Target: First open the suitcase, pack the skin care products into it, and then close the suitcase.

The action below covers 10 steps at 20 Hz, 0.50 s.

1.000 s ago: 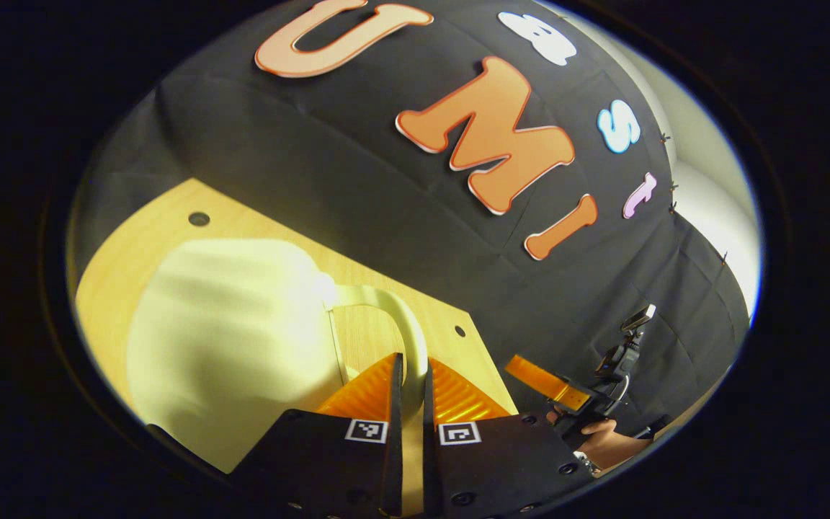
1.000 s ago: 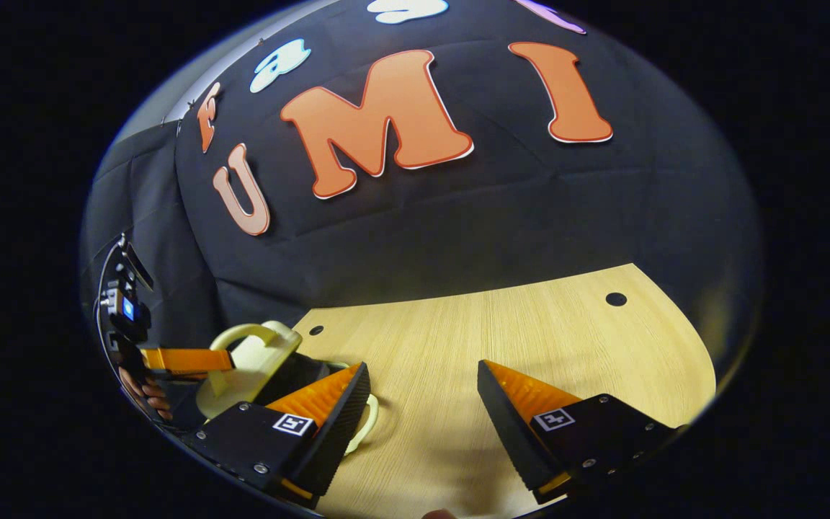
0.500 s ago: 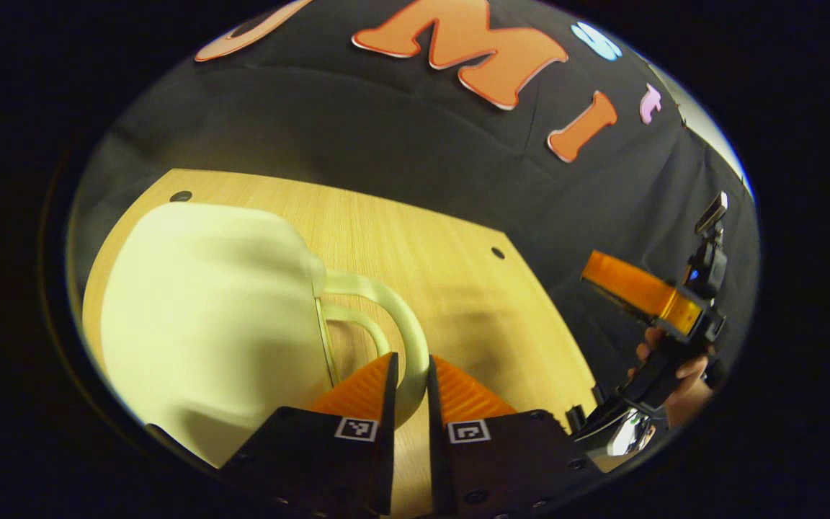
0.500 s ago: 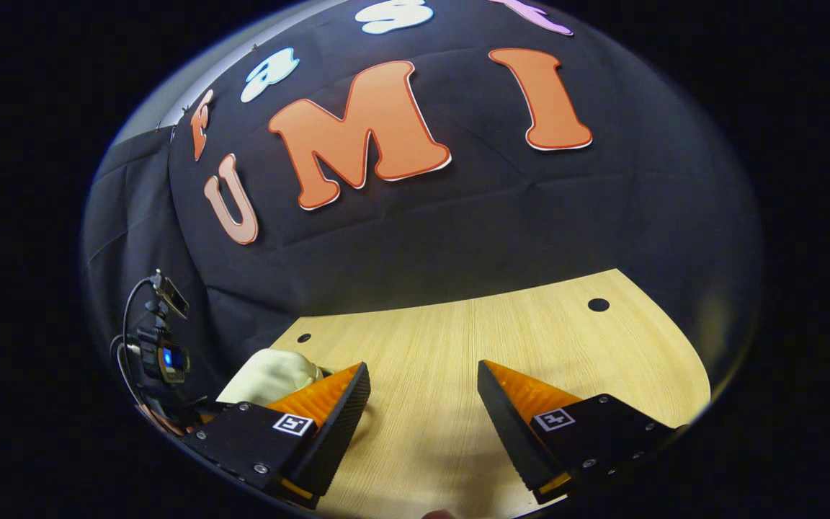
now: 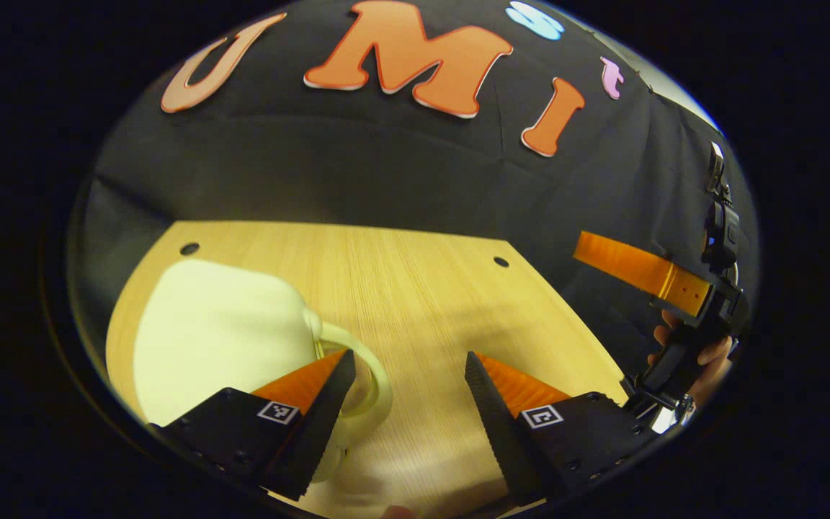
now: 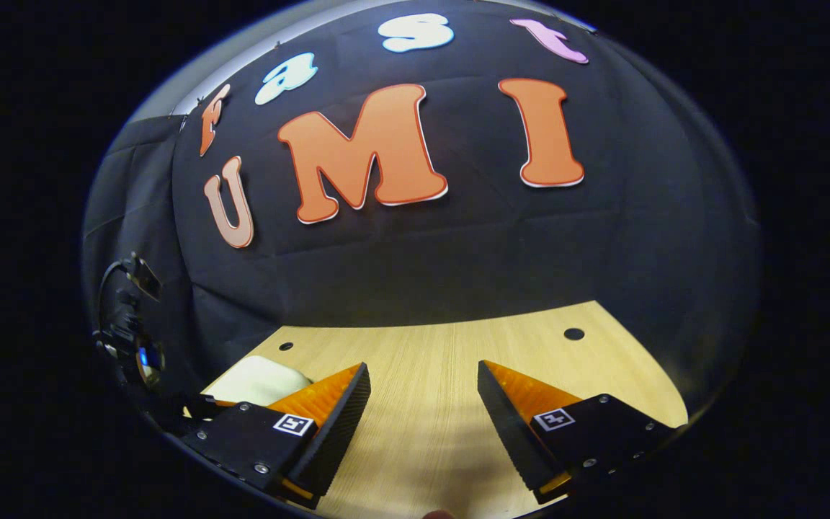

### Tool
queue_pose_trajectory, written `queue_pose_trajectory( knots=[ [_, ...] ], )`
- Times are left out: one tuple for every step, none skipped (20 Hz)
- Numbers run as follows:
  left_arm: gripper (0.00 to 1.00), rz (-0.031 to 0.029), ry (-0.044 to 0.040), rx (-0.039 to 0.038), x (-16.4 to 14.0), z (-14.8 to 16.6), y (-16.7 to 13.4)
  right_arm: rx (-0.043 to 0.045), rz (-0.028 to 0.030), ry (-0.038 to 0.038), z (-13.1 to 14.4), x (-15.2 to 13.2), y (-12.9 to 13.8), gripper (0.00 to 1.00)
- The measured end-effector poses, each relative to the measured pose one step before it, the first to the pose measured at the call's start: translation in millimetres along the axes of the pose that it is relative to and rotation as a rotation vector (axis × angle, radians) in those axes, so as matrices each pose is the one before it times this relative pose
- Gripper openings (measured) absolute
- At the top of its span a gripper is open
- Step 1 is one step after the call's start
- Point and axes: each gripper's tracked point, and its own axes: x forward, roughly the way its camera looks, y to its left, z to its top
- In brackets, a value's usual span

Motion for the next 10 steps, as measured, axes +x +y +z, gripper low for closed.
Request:
queue_pose_trajectory(
  knots=[
    [0.96,0.03210,-0.04105,0.01229,-3.94,9.35,1.07,-0.02416,0.00140,-0.02587,7.45,-2.29,2.81,0.95],
    [0.96,0.02913,-0.05020,0.00616,-2.64,12.46,0.31,-0.02915,-0.00877,-0.02183,7.16,-2.12,4.64,0.95],
    [0.96,0.02546,-0.04353,0.00365,-2.85,12.57,0.67,-0.02903,-0.01329,-0.01805,5.00,-1.35,-1.20,0.95],
    [0.96,0.02852,-0.03982,0.00186,-3.99,11.99,-0.17,-0.02983,-0.01006,-0.00887,1.58,-1.13,0.56,0.95],
    [0.96,0.03658,-0.04508,-0.00165,-9.32,12.62,0.42,-0.01902,-0.01665,-0.00626,1.85,-0.36,-1.95,0.95],
    [0.96,0.03055,-0.04688,-0.00119,-7.65,15.88,2.54,-0.00827,0.01226,-0.00616,2.34,-2.82,4.12,0.95],
    [0.96,0.01889,-0.05136,0.00618,-1.08,14.59,-2.77,0.00151,0.01088,-0.00546,0.59,-2.24,4.41,0.95],
    [0.96,0.01780,-0.05802,0.01976,-2.72,16.25,-1.11,0.00651,0.01965,-0.01135,2.22,-3.31,5.79,0.95],
    [0.96,0.02113,-0.06576,0.02419,-2.58,16.55,-0.91,0.00194,0.01503,-0.01040,2.13,-2.77,3.29,0.95],
    [0.96,0.00945,-0.04371,0.02466,-0.55,11.04,-2.60,-0.00321,0.01692,-0.01554,1.75,-0.32,1.94,0.95]
  ],
)
